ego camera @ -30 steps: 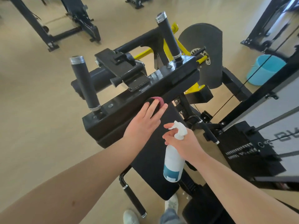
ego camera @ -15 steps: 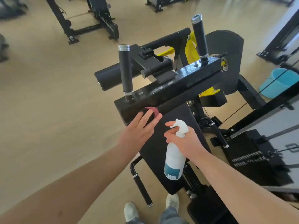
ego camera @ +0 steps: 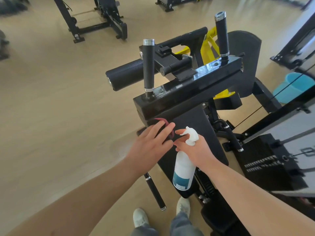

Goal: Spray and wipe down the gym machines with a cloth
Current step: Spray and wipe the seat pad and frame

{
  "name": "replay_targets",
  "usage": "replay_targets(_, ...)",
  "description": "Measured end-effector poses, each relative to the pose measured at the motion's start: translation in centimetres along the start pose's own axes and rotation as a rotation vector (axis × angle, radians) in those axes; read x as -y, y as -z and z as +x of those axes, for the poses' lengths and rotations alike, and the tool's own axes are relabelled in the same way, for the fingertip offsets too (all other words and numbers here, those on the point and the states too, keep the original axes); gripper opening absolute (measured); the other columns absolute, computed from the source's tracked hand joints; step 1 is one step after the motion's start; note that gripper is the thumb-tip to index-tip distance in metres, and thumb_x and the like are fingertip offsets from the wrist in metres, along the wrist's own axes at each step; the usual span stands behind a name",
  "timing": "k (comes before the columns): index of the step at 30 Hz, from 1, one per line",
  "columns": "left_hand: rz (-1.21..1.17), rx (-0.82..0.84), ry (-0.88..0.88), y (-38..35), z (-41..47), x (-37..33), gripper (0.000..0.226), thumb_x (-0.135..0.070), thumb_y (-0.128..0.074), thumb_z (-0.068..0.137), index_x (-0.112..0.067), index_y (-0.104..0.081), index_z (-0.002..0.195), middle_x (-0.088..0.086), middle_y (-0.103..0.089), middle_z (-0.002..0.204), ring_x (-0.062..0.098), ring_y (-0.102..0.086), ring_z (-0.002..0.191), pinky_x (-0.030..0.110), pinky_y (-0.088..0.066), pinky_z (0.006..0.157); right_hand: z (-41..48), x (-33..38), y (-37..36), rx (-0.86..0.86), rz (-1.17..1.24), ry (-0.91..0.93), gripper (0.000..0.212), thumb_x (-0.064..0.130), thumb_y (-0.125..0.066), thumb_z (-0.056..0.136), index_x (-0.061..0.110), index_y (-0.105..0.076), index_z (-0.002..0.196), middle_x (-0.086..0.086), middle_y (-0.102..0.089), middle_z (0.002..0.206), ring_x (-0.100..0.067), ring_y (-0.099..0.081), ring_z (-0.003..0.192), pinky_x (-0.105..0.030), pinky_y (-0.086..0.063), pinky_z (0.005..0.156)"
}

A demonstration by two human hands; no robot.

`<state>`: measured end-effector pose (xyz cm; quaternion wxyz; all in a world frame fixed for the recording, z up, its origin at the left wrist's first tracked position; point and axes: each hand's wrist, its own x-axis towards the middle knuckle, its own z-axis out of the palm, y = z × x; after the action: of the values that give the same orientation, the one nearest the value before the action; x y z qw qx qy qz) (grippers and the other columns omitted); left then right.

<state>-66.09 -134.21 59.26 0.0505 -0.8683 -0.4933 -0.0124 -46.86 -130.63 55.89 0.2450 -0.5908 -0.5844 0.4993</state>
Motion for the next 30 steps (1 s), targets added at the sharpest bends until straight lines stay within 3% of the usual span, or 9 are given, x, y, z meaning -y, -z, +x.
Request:
replay_targets(5,-0.179,0.040,-0.018,-1.1,1.1,-3.0,0.046,-0.015,-0.088,0.074,-0.025,-0.068,0.114,0.012,-0.049,0.153,0.037,-0.046,0.140,0.046,-0.046,0.109,-0.9,-1.5,0.9,-0.056,-0.038,-0.022,0.020,0.028,-0.068,0.097,0.046,-0.060,0.096,0.017,-0.067,0.090,-0.009,-0.068,0.085,-0.015,-0.052,0.071)
replay_targets(9,-0.240,0.109,-0.007,-2.7,3.4,-4.1,0.047,-0.014,-0.076,0.089,-0.029,-0.059,0.130,0.009,-0.030,0.166,0.035,-0.028,0.151,0.047,-0.039,0.116,-0.6,-4.6,2.4,-0.161,0.003,-0.129,0.022,0.030,-0.070,0.093,0.039,-0.067,0.113,0.013,-0.070,0.101,-0.012,-0.068,0.093,-0.033,-0.060,0.086)
replay_targets(13,-0.279,0.166,0.046,-4.8,7.3,-5.3,0.053,-0.014,-0.066,0.097,-0.033,-0.047,0.142,0.003,-0.011,0.171,0.029,-0.015,0.155,0.040,-0.030,0.122,1.1,-8.3,4.1,-0.239,-0.011,-0.238,0.027,0.031,-0.071,0.091,0.042,-0.064,0.114,0.013,-0.069,0.105,-0.012,-0.066,0.093,-0.034,-0.061,0.086)
replay_targets(17,-0.322,0.233,0.113,-8.1,11.8,-6.5,0.059,-0.013,-0.068,0.096,-0.038,-0.045,0.144,-0.001,-0.012,0.170,0.026,-0.021,0.153,0.040,-0.033,0.120,4.2,-12.2,6.6,-0.260,-0.042,-0.343,0.029,0.028,-0.070,0.090,0.040,-0.064,0.116,0.015,-0.064,0.101,-0.011,-0.063,0.088,-0.023,-0.054,0.074)
replay_targets(22,-0.340,0.294,0.221,-12.4,17.5,-7.4,0.062,-0.012,-0.067,0.096,-0.041,-0.043,0.145,-0.003,-0.014,0.168,0.024,-0.026,0.151,0.039,-0.036,0.119,8.6,-16.6,9.9,-0.268,-0.070,-0.469,0.018,0.028,-0.068,0.090,0.034,-0.059,0.105,0.008,-0.063,0.089,-0.015,-0.066,0.082,-0.037,-0.061,0.081)
replay_targets(30,-0.348,0.349,0.348,-18.7,24.1,-8.2,0.063,-0.011,-0.069,0.093,-0.038,-0.044,0.143,-0.003,-0.020,0.165,0.025,-0.031,0.146,0.039,-0.043,0.113,14.5,-21.0,11.5,-0.136,-0.142,-0.486,0.021,0.032,-0.066,0.091,0.038,-0.058,0.109,0.012,-0.061,0.090,-0.014,-0.064,0.080,-0.031,-0.060,0.078)
